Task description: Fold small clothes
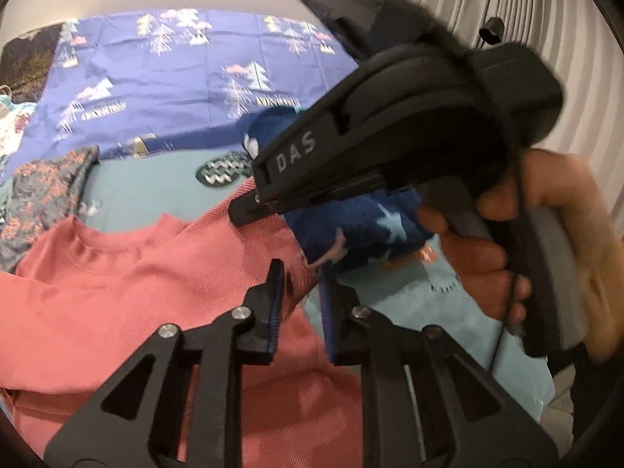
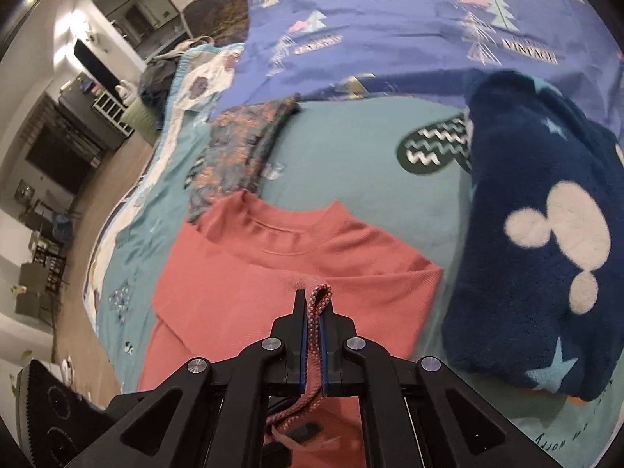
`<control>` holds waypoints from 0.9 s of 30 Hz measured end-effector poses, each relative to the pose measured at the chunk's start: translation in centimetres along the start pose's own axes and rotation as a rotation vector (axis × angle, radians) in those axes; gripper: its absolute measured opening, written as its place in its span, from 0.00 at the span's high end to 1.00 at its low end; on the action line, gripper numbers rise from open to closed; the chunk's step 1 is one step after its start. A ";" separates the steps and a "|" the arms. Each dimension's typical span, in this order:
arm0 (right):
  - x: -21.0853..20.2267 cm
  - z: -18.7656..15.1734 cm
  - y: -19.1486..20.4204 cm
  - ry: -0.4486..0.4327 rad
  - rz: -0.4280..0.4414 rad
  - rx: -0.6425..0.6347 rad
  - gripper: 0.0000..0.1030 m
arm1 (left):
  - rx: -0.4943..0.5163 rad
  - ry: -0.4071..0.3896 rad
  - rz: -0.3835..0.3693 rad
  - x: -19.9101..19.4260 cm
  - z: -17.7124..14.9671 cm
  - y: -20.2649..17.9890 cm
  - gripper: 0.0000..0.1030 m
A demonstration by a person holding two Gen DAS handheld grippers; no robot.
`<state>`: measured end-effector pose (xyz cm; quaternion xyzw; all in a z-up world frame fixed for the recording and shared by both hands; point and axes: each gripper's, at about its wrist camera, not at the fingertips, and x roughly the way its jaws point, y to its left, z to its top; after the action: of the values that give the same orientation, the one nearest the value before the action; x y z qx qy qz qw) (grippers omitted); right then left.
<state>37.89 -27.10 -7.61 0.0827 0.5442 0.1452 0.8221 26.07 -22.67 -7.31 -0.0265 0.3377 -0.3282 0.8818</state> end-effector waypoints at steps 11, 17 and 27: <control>2.6 -4.4 1.6 -0.072 -0.633 -0.115 0.81 | -0.147 0.035 0.083 -9.9 -8.2 14.1 0.53; -1.9 -7.9 7.7 -0.336 -0.364 -0.129 0.43 | -0.510 0.004 -0.077 -12.6 -12.2 23.1 0.53; 0.9 -14.1 15.7 -0.280 -0.128 -0.250 0.44 | -0.361 0.064 0.051 -8.0 -11.2 22.0 0.53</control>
<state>22.91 -12.26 -9.33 -0.0355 0.4064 0.1462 0.9012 27.11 1.24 -17.21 -0.1651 0.4196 -0.2403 0.8596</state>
